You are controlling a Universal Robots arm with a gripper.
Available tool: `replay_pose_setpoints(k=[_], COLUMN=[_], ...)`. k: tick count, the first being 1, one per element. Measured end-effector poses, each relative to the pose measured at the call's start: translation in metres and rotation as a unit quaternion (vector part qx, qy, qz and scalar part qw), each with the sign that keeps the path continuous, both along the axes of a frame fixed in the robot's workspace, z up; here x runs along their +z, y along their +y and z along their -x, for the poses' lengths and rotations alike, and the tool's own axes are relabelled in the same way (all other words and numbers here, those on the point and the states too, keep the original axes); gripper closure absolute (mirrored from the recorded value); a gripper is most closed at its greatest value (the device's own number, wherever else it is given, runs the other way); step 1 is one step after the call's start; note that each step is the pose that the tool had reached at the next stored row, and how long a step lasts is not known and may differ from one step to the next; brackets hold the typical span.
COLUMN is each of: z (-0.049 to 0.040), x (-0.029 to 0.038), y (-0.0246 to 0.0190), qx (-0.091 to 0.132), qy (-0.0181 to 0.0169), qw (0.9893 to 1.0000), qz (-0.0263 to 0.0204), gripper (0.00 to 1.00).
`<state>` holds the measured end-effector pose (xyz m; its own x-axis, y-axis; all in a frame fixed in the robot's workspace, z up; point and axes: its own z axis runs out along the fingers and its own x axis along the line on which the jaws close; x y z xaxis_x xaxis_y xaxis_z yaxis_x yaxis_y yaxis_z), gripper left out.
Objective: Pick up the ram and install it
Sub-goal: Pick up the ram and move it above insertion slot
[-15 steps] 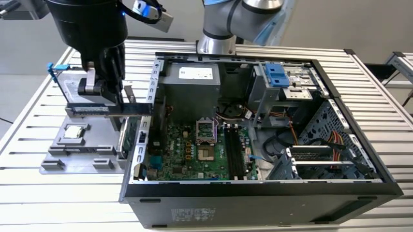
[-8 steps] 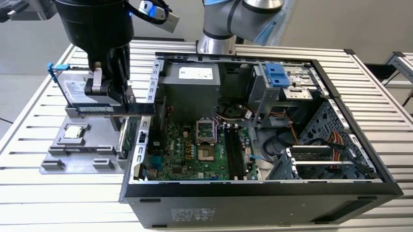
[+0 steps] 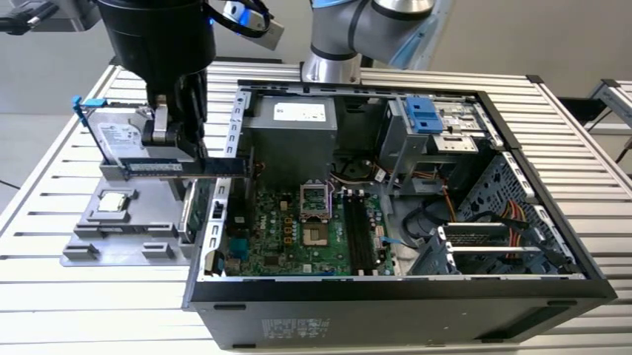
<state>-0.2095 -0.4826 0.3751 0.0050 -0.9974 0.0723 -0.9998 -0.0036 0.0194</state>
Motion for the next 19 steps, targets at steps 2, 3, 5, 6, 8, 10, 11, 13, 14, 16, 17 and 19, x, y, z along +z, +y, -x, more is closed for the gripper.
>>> replay_pose_setpoints(k=[2, 3, 5, 6, 8, 10, 11, 13, 14, 16, 17, 19], z=[-0.0021, -0.0032, -0.0054, -0.0065, -0.0087, -0.0109, -0.0121, -0.0143, -0.0153, -0.0176, -0.0186, -0.0208], x=[0.0000, 0.0000, 0.0000, 0.0000, 0.0000, 0.0000, 0.0000, 0.0000, 0.0000, 0.0000, 0.0000, 0.0000], y=[0.0000, 0.0000, 0.0000, 0.0000, 0.0000, 0.0000, 0.0000, 0.0000, 0.0000, 0.0000, 0.0000, 0.0000], qx=[0.000, 0.000, 0.000, 0.000, 0.000, 0.000, 0.000, 0.000, 0.000, 0.000, 0.000, 0.000], qy=[0.0000, 0.0000, 0.0000, 0.0000, 0.0000, 0.0000, 0.0000, 0.0000, 0.0000, 0.0000, 0.0000, 0.0000], qw=[1.0000, 1.0000, 1.0000, 1.0000, 1.0000, 1.0000, 1.0000, 1.0000, 1.0000, 1.0000, 1.0000, 1.0000], qz=[0.0000, 0.0000, 0.0000, 0.0000, 0.0000, 0.0000, 0.0000, 0.0000, 0.0000, 0.0000, 0.0000, 0.0000], gripper=[1.00, 1.00, 1.00, 1.00, 1.00, 1.00, 1.00, 1.00, 1.00, 1.00, 1.00, 1.00])
